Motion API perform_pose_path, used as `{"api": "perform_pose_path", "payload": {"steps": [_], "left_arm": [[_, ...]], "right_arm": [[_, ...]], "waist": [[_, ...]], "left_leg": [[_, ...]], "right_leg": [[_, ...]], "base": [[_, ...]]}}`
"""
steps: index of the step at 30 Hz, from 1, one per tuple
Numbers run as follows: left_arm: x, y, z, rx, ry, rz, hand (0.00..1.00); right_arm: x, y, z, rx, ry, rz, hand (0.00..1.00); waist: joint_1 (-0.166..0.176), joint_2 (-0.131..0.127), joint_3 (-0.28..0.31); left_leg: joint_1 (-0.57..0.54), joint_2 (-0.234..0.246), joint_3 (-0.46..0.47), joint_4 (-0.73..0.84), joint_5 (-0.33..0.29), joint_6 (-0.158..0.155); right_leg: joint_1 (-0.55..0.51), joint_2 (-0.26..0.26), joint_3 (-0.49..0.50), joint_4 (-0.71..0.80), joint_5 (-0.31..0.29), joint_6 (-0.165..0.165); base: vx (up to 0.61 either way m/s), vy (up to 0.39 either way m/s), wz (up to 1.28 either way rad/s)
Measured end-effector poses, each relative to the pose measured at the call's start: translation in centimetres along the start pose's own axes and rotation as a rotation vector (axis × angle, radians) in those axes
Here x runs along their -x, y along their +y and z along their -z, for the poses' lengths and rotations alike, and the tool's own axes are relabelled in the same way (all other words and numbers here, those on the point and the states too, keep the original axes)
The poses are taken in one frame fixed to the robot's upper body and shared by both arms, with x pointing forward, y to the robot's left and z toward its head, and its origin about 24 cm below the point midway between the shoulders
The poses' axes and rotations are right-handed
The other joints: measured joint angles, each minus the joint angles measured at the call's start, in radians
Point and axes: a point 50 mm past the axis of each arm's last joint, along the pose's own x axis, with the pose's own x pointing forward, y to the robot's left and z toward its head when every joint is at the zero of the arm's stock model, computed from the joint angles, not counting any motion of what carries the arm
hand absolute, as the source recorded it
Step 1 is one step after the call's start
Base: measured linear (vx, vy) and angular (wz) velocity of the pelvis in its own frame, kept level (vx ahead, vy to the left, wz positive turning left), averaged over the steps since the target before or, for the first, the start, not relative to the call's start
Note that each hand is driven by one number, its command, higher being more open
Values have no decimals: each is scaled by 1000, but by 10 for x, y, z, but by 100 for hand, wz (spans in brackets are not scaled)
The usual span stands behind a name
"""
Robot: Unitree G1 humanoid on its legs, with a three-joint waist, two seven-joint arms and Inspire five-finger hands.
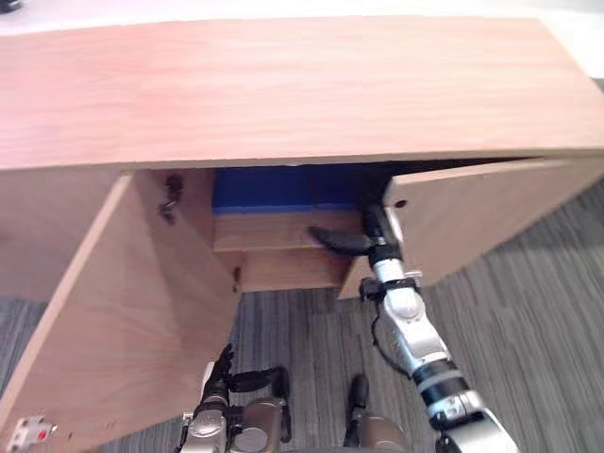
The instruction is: Walk over to the cabinet, pick up the folder, carry it to the office cabinet, place the folder inside the office cabinet, then close the office cabinet door
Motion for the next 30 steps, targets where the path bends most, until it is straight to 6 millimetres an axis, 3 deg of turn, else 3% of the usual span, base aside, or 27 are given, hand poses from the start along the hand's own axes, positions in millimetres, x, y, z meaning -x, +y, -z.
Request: {"api": "perform_pose_path", "payload": {"steps": [4, 7, 11, 12, 16, 19, 21, 22, 24, 27, 28, 29, 30], "left_arm": [[1, 1, 2, 8, 7, -5, 100], [2, 4, 5, 33, 18, -19, 100], [4, 9, 10, 47, 37, -40, 100], [5, 11, 12, 53, 43, -47, 100], [6, 12, 16, 51, 54, -40, 100], [7, 11, 18, 41, 58, -25, 100], [8, 15, 18, 50, 54, -35, 100], [10, 20, 19, 76, 55, -54, 100], [10, 22, 19, 115, 51, -72, 100], [12, 22, 23, 212, 62, -106, 100], [14, 21, 25, 250, 64, -117, 100], [17, 20, 27, 290, 63, -124, 100], [17, 20, 28, 330, 69, -135, 100]], "right_arm": [[2, -16, 12, -82, 62, 87, 100], [19, -23, 30, -103, 106, 124, 100], [64, -22, 71, -125, 238, 137, 100], [86, -23, 92, -97, 324, 143, 100], [120, -32, 123, -32, 471, 159, 100], [152, -47, 146, 5, 604, 213, 100], [167, -52, 156, 20, 663, 243, 100], [174, -54, 162, 32, 701, 253, 100], [174, -58, 165, 36, 724, 282, 100], [168, -65, 163, 29, 720, 325, 100], [167, -67, 163, 25, 719, 344, 100], [166, -72, 162, 20, 713, 371, 100], [163, -76, 160, 11, 709, 407, 100]], "waist": [[-1, 0, 0], [0, 0, 0], [-9, -1, 0], [-12, -2, -1], [-46, -3, -1], [-72, -4, -2], [-71, -20, -12], [-66, -45, -28], [-58, -45, -28], [-52, -19, -15], [-50, -13, -17], [-54, -4, -21], [-59, -9, -20]], "left_leg": [[23, -23, -48, -36, 12, 10], [60, -37, -67, -97, 27, 6], [106, -43, -76, -154, 36, 5], [124, -43, -77, -171, 37, 5], [129, -48, -116, -165, 35, 5], [128, -46, -203, -116, 25, 0], [115, -53, -263, -102, 25, -2], [97, -72, -294, -93, 28, -6], [65, -83, -329, -85, 41, -24], [27, -73, -365, -72, 74, -56], [24, -64, -350, -102, 118, -67], [18, -39, -254, -118, 101, -65], [-6, -28, -138, -33, 51, -48]], "right_leg": [[36, -16, -38, 0, -8, 11], [53, -26, -44, 1, -20, 10], [79, -30, -46, 5, -45, 17], [88, -30, -46, 6, -57, 18], [89, -40, -70, 57, -97, 26], [77, -36, -4, 204, -150, -15], [76, -34, 66, 233, -213, -27], [91, -44, 72, 215, -239, -25], [105, -46, 47, 177, -259, -12], [119, -30, -25, 159, -268, 3], [121, -30, -56, 161, -268, 2], [114, -25, -95, 152, -266, -1], [114, -43, -130, 158, -266, -2]], "base": [[48, 52, 41], [52, 43, 20], [76, -12, 5], [87, -27, 0], [100, -34, 25], [83, -16, 88], [85, -83, 106], [34, -148, 89], [-22, -151, 73], [-128, -144, 67], [-177, -90, 73], [-244, -69, 90], [-191, -27, 67]]}}
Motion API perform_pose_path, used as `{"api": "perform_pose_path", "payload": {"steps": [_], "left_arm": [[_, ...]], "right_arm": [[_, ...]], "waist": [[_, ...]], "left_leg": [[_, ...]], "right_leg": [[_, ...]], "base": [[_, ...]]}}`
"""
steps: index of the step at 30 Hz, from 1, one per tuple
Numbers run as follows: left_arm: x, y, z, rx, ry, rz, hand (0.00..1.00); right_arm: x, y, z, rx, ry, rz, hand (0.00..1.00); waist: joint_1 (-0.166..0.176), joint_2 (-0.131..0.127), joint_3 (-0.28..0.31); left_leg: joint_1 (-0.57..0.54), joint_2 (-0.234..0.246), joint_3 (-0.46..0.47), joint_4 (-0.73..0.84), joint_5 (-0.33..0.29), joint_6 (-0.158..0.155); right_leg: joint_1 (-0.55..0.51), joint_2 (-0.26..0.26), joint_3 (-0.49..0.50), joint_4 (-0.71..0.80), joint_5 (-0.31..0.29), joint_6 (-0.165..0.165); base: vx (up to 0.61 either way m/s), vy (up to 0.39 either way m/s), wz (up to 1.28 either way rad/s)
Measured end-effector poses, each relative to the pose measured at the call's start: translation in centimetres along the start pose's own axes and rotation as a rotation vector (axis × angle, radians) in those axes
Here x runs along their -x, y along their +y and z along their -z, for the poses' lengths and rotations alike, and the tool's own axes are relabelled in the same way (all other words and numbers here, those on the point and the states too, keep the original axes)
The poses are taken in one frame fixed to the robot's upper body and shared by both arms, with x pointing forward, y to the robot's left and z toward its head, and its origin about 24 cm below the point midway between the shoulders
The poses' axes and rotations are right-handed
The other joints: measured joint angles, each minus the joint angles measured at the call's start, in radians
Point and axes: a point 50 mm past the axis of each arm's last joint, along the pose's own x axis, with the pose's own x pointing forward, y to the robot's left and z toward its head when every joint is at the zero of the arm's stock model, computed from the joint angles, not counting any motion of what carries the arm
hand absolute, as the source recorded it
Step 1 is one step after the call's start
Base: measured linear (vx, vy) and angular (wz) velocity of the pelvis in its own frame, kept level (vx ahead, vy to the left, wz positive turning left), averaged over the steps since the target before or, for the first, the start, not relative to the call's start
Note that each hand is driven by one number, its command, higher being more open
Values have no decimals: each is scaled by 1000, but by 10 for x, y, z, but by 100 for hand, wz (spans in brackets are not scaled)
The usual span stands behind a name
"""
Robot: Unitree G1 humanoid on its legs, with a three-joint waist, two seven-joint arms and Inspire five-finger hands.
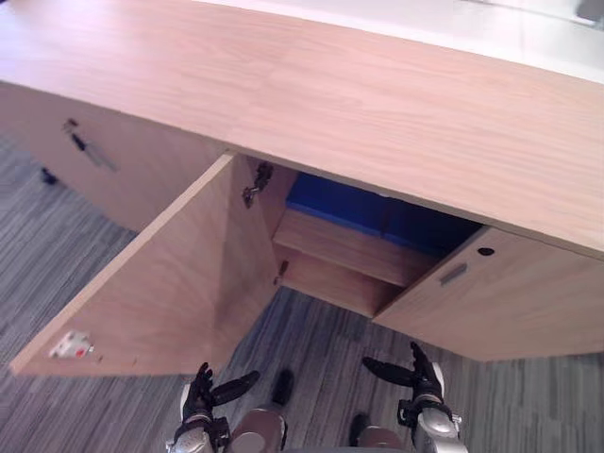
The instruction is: Walk over to the cabinet, pick up the folder, carry it to the office cabinet, place the folder inside the office cabinet, then close the office cabinet door
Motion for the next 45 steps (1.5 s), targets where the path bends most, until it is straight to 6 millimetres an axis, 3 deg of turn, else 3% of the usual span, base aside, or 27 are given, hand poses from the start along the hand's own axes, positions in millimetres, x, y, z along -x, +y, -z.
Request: {"api": "perform_pose_path", "payload": {"steps": [1, 2, 4, 6, 8, 12, 16, 20, 22, 25, 33, 37, 42, 45], "left_arm": [[0, 1, 0, 9, 1, -5, 100], [1, 8, -1, 41, -11, -30, 100], [4, 19, -3, 67, -29, -67, 100], [2, 46, -26, 79, -113, -150, 100], [2, 58, -45, 71, -182, -183, 100], [16, 78, -109, 43, -461, -214, 100], [21, 77, -133, 1, -562, -192, 100], [20, 55, -146, -13, -618, -116, 100], [21, 44, -143, 21, -616, -87, 100], [28, 44, -131, 7, -599, -77, 100], [45, 41, -77, -10, -476, -47, 100], [50, 29, -50, -74, -380, 26, 100], [53, -5, -9, -326, -215, 244, 100], [55, -52, 1, -507, -192, 485, 100]], "right_arm": [[0, -2, 0, -5, 0, 10, 100], [-1, -11, -1, -13, 0, 46, 100], [-2, -24, -2, 4, -8, 76, 100], [-1, -23, 2, -8, 10, 82, 100], [-1, -24, 2, -11, 11, 86, 100], [1, -27, 7, -9, 25, 92, 100], [2, -30, 12, -15, 46, 103, 100], [5, -32, 23, -10, 90, 95, 100], [6, -33, 28, -10, 107, 99, 100], [8, -36, 33, -9, 127, 104, 100], [13, -37, 46, -3, 178, 106, 100], [16, -37, 51, 0, 194, 103, 100], [16, -29, 48, 15, 177, 63, 100], [15, -20, 43, 35, 158, 24, 100]], "waist": [[0, -4, 2], [-9, -13, 0], [-9, 14, -13], [0, -6, -17], [0, -6, -18], [1, 5, -24], [-6, 21, -34], [-6, 22, -34], [-4, 22, -34], [-4, 22, -34], [1, 34, -42], [1, 42, -46], [-24, 44, -48], [-68, 43, -54]], "left_leg": [[-2, 1, 26, 31, -23, 2], [18, 20, 108, 120, -87, 8], [77, 41, 106, 35, -103, 7], [113, 17, 91, -58, -44, 18], [132, 6, 78, -84, -28, 24], [185, -8, 48, -160, 16, 31], [188, -3, 43, -161, 17, 32], [191, 11, 40, -161, 17, 31], [195, 17, 47, -161, 17, 30], [200, 26, 64, -161, 15, 26], [219, 45, 165, -166, 5, 13], [217, 50, 204, -165, 1, 8], [208, 46, 261, -164, -3, 14], [208, 39, 317, -165, -12, 26]], "right_leg": [[1, -7, -7, 3, 0, 0], [13, -29, -26, 8, 2, 3], [18, -15, -31, 7, 8, 14], [29, -15, -25, -33, 31, 18], [49, -18, -28, -50, 38, 21], [81, -12, -33, -71, 30, 8], [90, 1, -27, -85, 35, 1], [100, 21, -14, -99, 45, -4], [100, 27, 8, -99, 46, -6], [98, 37, 57, -102, 47, -7], [59, 50, 174, -106, 67, -13], [32, 54, 237, -105, 80, 1], [-17, 71, 372, -95, 86, 18], [-50, 79, 456, -89, 87, 17]], "base": [[-110, -27, 68], [-16, -21, 44], [15, 37, 32], [-18, 81, 17], [-8, 47, 20], [-26, 9, 18], [0, -10, 1], [12, -43, 1], [3, -36, -8], [-20, -26, -12], [-69, 14, -35], [-76, 40, -33], [-78, 50, -37], [-61, 44, -59]]}}
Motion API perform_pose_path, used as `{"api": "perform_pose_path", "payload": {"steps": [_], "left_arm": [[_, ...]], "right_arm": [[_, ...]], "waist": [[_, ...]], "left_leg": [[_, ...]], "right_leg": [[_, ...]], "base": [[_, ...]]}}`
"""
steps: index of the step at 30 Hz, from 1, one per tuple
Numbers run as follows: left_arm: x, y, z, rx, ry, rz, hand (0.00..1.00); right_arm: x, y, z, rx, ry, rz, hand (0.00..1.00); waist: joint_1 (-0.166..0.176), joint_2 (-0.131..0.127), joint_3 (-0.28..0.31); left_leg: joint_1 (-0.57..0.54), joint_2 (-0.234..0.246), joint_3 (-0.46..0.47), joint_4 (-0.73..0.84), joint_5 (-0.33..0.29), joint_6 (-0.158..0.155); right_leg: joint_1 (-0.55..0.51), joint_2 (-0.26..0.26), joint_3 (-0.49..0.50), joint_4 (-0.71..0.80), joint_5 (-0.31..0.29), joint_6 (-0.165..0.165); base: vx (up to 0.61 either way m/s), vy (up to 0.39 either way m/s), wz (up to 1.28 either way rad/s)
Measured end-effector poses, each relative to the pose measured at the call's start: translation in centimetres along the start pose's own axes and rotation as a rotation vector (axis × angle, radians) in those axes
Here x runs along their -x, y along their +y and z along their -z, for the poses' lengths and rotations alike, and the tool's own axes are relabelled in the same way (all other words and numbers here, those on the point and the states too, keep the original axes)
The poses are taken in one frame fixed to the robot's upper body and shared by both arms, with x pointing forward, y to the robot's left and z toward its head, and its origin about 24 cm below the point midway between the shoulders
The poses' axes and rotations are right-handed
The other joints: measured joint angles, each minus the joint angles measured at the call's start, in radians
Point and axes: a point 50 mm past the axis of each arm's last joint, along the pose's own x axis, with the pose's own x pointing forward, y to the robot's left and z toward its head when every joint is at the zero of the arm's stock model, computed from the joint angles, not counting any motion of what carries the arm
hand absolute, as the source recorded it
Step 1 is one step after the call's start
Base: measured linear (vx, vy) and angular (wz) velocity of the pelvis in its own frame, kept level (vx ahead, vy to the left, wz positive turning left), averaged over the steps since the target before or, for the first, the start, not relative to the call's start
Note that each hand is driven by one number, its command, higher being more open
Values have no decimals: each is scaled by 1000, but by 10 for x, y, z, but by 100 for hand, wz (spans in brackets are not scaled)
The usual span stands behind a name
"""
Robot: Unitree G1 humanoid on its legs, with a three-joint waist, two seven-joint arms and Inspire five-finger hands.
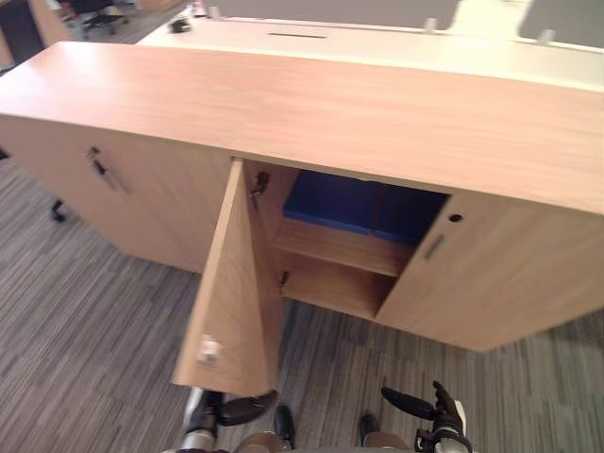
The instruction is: Walk over to the cabinet, pick up the folder, carry it to the office cabinet, place the folder inside the office cabinet, then close the office cabinet door
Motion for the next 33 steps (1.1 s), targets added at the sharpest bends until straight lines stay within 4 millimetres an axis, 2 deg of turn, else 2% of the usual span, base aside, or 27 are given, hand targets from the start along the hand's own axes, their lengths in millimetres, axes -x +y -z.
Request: {"api": "perform_pose_path", "payload": {"steps": [1, 3, 5, 6, 8, 10, 12, 13, 14, 16, 18, 23, 25, 27, 30, 31, 33], "left_arm": [[-9, -11, -10, -49, -30, 55, 100], [-29, -26, -45, -145, -153, 141, 100], [-41, -26, -71, -182, -245, 137, 100], [-50, -22, -96, -207, -327, 115, 100], [-59, -7, -137, -240, -464, 34, 100], [-63, 12, -158, -244, -523, -55, 100], [-71, 47, -178, -263, -545, -192, 100], [-72, 51, -179, -267, -542, -205, 100], [-78, 67, -184, -286, -517, -256, 100], [-85, 78, -184, -309, -477, -284, 100], [-93, 88, -175, -320, -391, -310, 100], [-96, 89, -162, -314, -319, -311, 100], [-95, 87, -158, -306, -317, -306, 100], [-87, 83, -142, -269, -305, -293, 100], [-69, 67, -86, -131, -184, -253, 100], [-65, 64, -76, -108, -156, -244, 100], [-50, 60, -41, -32, -57, -241, 100]], "right_arm": [[0, 3, 0, 11, -3, -13, 100], [2, 7, 2, 19, 2, -27, 100], [2, 7, 2, 23, 5, -29, 100], [2, 7, 3, 26, 7, -30, 100], [2, 5, 4, 29, 11, -26, 100], [3, 3, 6, 33, 16, -24, 100], [4, -1, 11, 41, 31, -21, 100], [4, -2, 11, 42, 31, -21, 100], [3, -4, 10, 47, 29, -24, 100], [2, -7, 8, 52, 24, -22, 100], [2, -11, 7, 60, 21, -17, 100], [2, -13, 9, 43, 29, -8, 100], [1, -13, 8, 41, 30, -9, 100], [1, -13, 7, 17, 29, -5, 100], [0, -19, 6, -37, 32, 35, 100], [0, -20, 6, -43, 33, 41, 100], [0, -20, 5, -49, 31, 45, 100]], "waist": [[-16, 0, -7], [-49, -2, -36], [-73, -5, -55], [-82, -7, -60], [-97, -6, -61], [-103, -5, -62], [-113, -1, -64], [-114, -1, -64], [-125, 0, -64], [-128, 0, -64], [-129, 0, -64], [-131, -4, -60], [-130, -10, -55], [-126, -14, -53], [-102, -16, -51], [-96, -17, -51], [-81, -24, -47]], "left_leg": [[0, -3, 28, 1, -6, 5], [4, -9, 80, 2, -18, -1], [8, -12, 107, 4, -26, 0], [16, -13, 126, 5, -30, 1], [22, -16, 146, 5, -31, 6], [23, -13, 148, 5, -31, 7], [32, -2, 138, 5, -31, 6], [33, -1, 135, 5, -32, 6], [35, 2, 115, 5, -32, 6], [36, 2, 113, 5, -31, 5], [36, 1, 110, 5, -31, 5], [31, -9, 82, -1, -21, 8], [25, -10, 66, -2, -16, 8], [24, -8, 60, -2, -15, 8], [23, -6, 51, -2, -17, 4], [23, -5, 49, -2, -18, 3], [23, -1, 40, -1, -19, 1]], "right_leg": [[-15, 1, 31, 2, 2, -3], [-39, 2, 83, 0, 22, -23], [-45, 1, 108, -13, 44, -25], [-41, 2, 128, -28, 65, -13], [-31, 3, 142, -59, 93, 1], [-25, 6, 148, -75, 105, 4], [-16, 17, 143, -82, 112, 4], [-15, 18, 142, -82, 112, 4], [-12, 19, 132, -82, 113, 3], [-10, 19, 127, -81, 114, 2], [-9, 16, 122, -81, 117, 3], [-6, 3, 91, -84, 114, 0], [-5, 1, 75, -84, 107, -12], [-1, 2, 67, -85, 106, -13], [9, 2, 56, -97, 104, -14], [10, 2, 54, -99, 104, -14], [18, 5, 42, -103, 107, -9]], "base": [[-35, 58, -74], [-3, 49, -78], [34, 18, -55], [55, 5, -53], [62, -7, -40], [74, -48, -23], [74, -89, -12], [40, -86, 1], [16, -80, 7], [-13, -68, 5], [-50, -50, 2], [-77, -46, 13], [-56, -43, 24], [-32, -45, 14], [6, -42, 8], [23, -40, 9], [27, -45, 12]]}}
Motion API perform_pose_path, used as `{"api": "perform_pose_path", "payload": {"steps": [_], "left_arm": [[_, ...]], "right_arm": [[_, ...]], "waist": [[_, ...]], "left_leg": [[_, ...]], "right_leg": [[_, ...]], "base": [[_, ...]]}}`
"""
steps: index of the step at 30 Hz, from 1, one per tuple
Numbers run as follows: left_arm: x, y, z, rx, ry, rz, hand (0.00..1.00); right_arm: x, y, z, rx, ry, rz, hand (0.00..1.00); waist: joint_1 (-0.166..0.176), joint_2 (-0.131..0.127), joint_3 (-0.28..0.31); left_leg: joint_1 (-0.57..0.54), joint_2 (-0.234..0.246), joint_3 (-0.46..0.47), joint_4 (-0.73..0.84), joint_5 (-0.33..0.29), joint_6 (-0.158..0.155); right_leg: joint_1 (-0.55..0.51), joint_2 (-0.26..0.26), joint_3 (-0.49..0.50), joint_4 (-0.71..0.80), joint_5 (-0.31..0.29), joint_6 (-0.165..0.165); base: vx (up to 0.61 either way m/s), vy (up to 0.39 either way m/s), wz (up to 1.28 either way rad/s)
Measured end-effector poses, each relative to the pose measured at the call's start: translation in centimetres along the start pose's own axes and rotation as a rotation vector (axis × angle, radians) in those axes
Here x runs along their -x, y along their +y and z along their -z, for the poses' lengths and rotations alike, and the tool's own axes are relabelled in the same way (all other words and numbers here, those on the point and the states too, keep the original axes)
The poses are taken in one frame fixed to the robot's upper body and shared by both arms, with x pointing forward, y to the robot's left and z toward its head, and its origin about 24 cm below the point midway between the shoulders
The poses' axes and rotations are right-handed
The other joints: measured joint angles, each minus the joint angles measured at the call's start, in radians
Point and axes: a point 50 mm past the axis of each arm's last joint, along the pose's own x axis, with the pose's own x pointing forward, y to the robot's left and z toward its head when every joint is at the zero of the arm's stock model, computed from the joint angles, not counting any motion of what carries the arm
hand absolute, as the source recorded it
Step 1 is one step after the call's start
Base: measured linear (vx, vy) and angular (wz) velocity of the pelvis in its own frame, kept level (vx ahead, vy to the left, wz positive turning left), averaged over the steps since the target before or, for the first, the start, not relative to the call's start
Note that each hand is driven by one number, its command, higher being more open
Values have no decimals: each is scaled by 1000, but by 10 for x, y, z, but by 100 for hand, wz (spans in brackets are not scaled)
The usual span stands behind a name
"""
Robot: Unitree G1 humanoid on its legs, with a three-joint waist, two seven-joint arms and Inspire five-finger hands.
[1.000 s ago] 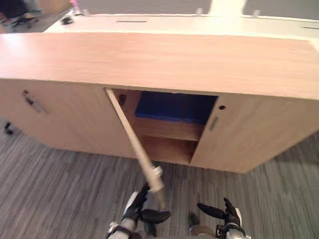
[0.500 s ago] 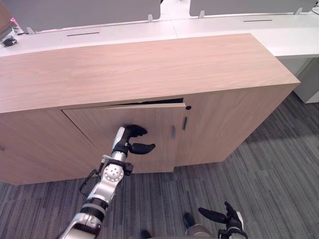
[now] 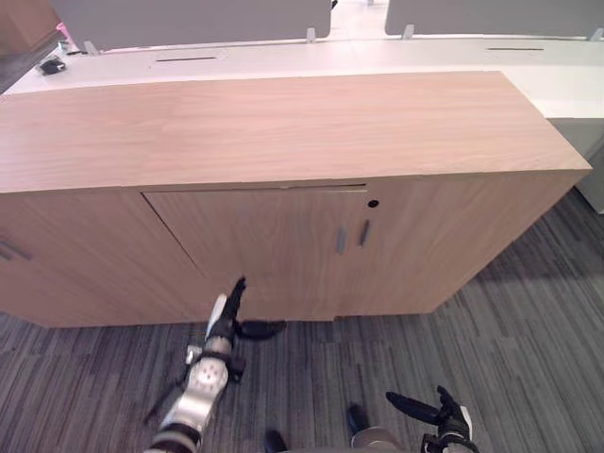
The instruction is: Walk over to the cabinet, pick up the folder, carry it to the office cabinet, place the folder inside the office cabinet, then close the office cabinet door
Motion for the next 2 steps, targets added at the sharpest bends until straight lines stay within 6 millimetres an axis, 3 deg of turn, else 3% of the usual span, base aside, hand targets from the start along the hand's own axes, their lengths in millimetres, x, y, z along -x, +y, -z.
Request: {"api": "perform_pose_path", "payload": {"steps": [2], "left_arm": [[16, 4, 25, 40, 80, -12, 100]], "right_arm": [[0, 0, 0, -21, -3, 6, 100]], "waist": [[14, -7, 3]], "left_leg": [[1, 3, -6, 0, -1, -2]], "right_leg": [[7, 2, -7, -6, -1, -1]], "base": [[24, -38, 9]]}}
